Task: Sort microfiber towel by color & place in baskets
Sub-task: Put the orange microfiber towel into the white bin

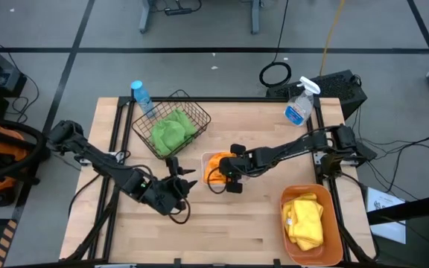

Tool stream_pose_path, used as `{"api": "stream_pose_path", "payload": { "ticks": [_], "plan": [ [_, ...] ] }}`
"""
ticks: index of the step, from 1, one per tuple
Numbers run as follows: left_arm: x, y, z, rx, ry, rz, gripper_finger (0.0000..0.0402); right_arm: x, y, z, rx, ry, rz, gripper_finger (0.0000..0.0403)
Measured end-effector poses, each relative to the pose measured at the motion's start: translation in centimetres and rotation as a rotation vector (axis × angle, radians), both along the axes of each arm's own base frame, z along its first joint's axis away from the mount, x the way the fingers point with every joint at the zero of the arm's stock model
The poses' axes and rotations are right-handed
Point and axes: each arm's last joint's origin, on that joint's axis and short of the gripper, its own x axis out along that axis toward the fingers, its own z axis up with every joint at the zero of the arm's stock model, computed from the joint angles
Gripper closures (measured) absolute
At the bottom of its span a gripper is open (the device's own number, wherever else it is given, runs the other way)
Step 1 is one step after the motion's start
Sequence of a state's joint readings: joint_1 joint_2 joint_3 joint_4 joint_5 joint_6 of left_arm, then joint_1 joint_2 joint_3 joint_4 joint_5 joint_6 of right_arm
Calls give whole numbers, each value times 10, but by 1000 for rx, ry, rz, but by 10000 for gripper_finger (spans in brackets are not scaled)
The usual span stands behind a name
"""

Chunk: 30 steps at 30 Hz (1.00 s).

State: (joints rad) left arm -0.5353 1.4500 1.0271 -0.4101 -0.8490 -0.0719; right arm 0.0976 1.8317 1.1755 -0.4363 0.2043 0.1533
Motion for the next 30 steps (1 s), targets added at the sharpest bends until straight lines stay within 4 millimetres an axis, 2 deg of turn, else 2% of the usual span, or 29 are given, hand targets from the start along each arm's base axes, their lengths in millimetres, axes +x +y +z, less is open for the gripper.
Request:
{"api": "stream_pose_path", "payload": {
  "ticks": [4,7,15,21,30],
  "plan": [
    [-3,-2,4,-8,-13,-10,234,-1,-3,-5,7,-28,-26,355],
    [-4,-3,4,-7,-11,-14,250,-2,-4,-6,8,-29,-31,339],
    [-6,-7,3,-10,-8,-30,272,-3,-4,3,0,-26,-14,238],
    [-10,-11,2,-13,2,-46,272,-10,-4,21,-4,-51,-1,165],
    [-13,-11,0,-20,20,-32,272,-26,-6,42,-1,-21,1,106]
  ]
}}
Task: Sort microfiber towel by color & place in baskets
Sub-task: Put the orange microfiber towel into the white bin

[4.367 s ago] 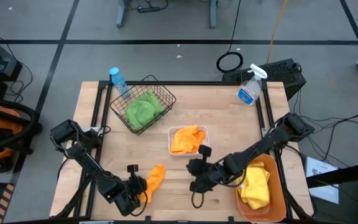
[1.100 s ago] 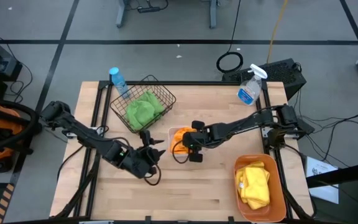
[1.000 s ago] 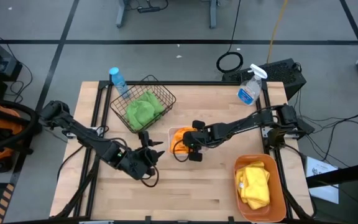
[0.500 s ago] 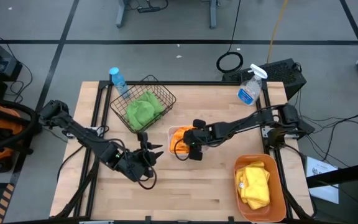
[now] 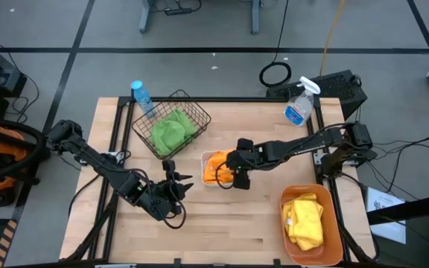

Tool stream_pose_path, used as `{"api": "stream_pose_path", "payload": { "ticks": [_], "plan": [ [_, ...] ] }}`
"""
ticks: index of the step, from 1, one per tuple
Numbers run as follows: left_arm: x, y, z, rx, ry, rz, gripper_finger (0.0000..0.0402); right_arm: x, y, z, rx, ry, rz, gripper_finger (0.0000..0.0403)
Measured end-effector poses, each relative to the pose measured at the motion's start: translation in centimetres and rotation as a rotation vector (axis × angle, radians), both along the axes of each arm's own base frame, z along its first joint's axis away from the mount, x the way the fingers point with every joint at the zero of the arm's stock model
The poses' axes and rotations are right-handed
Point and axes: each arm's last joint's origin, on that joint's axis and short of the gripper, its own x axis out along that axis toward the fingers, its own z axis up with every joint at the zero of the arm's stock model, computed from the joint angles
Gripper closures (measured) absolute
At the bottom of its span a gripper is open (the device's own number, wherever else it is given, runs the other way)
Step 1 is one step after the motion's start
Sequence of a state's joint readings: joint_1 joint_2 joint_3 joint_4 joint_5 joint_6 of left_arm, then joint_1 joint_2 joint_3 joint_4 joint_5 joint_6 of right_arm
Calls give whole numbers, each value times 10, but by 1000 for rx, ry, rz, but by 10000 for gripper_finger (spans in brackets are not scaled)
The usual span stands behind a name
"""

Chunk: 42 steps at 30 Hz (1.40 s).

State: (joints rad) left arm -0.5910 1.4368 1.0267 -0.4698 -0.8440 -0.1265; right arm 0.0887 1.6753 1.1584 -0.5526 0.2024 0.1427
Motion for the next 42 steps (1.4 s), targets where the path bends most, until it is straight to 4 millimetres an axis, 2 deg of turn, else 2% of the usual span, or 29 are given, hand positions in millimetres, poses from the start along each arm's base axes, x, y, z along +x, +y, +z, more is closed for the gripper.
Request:
{"api": "stream_pose_path", "payload": {
  "ticks": [15,21,28,32,35,39,42],
  "plan": [
    [1,-1,1,-9,-16,0,272,-19,12,35,-27,-79,81,97],
    [1,-1,1,-8,-14,-1,272,-22,11,37,-40,-60,103,121],
    [1,-1,1,-6,-11,-1,272,-20,16,40,-40,-110,123,194],
    [1,-1,1,0,-8,-6,272,-22,26,46,-31,-149,156,258],
    [1,-1,1,1,-7,-6,272,-16,32,51,-19,-243,169,311],
    [1,-1,1,0,-8,-7,272,-7,30,39,-30,-298,176,381],
    [1,-1,1,-5,-12,-6,272,-4,22,22,-36,-254,149,395]
  ]
}}
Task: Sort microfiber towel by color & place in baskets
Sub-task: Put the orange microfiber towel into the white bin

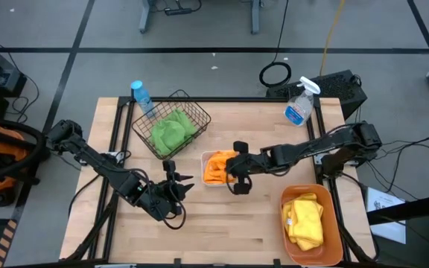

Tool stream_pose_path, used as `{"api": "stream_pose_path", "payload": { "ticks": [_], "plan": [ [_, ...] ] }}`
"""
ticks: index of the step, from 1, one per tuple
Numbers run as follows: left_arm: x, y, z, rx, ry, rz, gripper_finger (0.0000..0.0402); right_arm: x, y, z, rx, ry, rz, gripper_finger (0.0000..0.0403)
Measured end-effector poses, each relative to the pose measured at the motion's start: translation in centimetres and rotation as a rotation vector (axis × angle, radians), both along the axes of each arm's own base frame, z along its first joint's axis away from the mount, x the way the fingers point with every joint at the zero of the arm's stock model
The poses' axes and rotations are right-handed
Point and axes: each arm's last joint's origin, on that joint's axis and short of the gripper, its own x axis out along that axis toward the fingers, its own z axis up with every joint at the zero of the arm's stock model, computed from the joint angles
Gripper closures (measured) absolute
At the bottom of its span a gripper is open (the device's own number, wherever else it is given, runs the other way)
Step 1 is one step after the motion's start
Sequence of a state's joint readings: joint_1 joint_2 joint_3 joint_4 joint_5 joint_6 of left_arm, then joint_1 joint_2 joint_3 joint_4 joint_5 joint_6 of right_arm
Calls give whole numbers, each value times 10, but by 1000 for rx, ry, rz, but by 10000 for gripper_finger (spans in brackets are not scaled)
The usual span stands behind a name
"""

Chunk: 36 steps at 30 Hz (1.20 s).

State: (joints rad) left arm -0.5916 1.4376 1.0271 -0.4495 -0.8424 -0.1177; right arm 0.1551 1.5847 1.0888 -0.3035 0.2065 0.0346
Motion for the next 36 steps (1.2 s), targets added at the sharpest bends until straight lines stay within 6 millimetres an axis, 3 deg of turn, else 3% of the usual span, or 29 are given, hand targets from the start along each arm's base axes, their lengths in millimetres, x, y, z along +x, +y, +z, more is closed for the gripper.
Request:
{"api": "stream_pose_path", "payload": {
  "ticks": [7,20,27,36],
  "plan": [
    [0,-2,1,4,-7,-14,272,10,-18,-44,8,98,-81,397],
    [0,-2,1,6,-5,-15,272,20,-33,-83,38,203,-134,399],
    [-1,-3,1,2,-3,-22,272,20,-32,-81,51,193,-120,399],
    [-5,-10,1,-14,-5,-46,272,13,-30,-37,70,67,-96,399]
  ]
}}
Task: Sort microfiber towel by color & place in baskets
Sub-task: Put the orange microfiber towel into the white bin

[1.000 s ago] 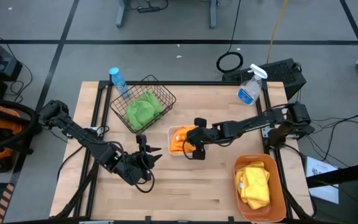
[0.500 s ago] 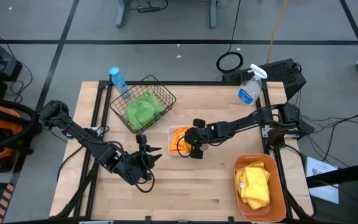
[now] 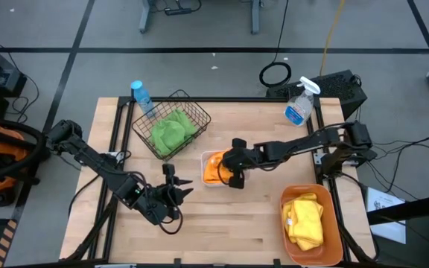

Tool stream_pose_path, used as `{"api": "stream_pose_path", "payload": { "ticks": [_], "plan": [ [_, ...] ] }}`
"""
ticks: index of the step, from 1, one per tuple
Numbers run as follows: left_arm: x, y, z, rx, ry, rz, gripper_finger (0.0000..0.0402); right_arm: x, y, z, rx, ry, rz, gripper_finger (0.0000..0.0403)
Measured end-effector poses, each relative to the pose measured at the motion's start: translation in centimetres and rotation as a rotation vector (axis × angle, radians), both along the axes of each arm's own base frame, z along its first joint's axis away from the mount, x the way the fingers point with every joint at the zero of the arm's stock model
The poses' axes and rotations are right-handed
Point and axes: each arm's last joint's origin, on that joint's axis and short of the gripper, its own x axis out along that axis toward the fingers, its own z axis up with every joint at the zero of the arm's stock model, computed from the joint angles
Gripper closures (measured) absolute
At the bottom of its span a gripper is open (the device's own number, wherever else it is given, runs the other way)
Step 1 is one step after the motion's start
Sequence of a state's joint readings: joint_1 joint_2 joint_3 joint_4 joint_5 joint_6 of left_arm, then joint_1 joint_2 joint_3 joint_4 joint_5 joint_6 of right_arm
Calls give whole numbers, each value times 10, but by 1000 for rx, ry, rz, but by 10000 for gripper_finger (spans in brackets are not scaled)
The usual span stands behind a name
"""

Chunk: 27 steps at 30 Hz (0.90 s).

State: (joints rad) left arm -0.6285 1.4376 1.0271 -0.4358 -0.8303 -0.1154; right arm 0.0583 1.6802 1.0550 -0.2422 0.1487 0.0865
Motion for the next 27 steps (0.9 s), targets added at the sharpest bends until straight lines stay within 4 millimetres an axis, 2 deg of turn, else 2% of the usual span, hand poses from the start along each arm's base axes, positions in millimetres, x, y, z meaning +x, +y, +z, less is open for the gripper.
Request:
{"api": "stream_pose_path", "payload": {
  "ticks": [8,14,21,27],
  "plan": [
    [-1,-2,0,0,-1,-9,272,-14,10,28,1,-56,35,399],
    [-1,-2,0,-2,-2,-9,272,-23,20,38,2,-59,67,399],
    [-1,-2,0,-5,-7,-9,272,-17,21,27,5,-30,50,399],
    [-1,-3,1,-6,-7,-9,272,5,17,9,34,-109,5,399]
  ]
}}
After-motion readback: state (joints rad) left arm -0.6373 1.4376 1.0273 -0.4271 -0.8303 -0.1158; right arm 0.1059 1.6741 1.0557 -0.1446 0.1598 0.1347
